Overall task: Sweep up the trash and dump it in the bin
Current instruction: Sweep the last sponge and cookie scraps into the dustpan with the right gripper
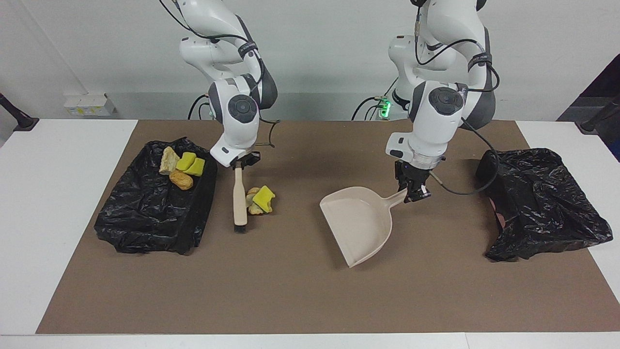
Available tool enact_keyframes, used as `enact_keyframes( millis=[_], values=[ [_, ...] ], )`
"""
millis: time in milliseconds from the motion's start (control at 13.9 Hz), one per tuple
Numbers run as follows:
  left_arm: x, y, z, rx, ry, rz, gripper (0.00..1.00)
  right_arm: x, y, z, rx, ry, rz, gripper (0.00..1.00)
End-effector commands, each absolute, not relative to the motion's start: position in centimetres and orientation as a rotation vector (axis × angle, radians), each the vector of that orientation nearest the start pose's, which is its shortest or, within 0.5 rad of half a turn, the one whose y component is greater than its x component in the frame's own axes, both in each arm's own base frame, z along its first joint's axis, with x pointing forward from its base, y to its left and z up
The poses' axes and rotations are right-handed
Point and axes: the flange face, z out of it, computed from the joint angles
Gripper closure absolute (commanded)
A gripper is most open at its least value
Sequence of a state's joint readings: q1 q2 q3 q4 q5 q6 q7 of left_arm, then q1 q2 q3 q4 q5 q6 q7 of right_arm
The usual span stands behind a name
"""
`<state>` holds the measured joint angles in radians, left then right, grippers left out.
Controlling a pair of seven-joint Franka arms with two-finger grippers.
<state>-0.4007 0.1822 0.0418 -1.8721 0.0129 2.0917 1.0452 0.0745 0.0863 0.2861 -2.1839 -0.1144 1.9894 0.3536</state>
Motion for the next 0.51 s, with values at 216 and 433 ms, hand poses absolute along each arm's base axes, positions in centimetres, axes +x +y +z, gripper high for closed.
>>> enact_keyframes(
  millis=[216,433],
  values=[
    [51.3,-26.0,38.6,-2.303,2.103,0.056,1.0,46.3,24.0,29.6,-3.162,0.013,0.398,1.0],
    [49.5,-27.8,37.6,-2.355,2.048,0.086,1.0,46.2,26.1,29.8,-3.024,0.124,0.418,1.0]
  ],
)
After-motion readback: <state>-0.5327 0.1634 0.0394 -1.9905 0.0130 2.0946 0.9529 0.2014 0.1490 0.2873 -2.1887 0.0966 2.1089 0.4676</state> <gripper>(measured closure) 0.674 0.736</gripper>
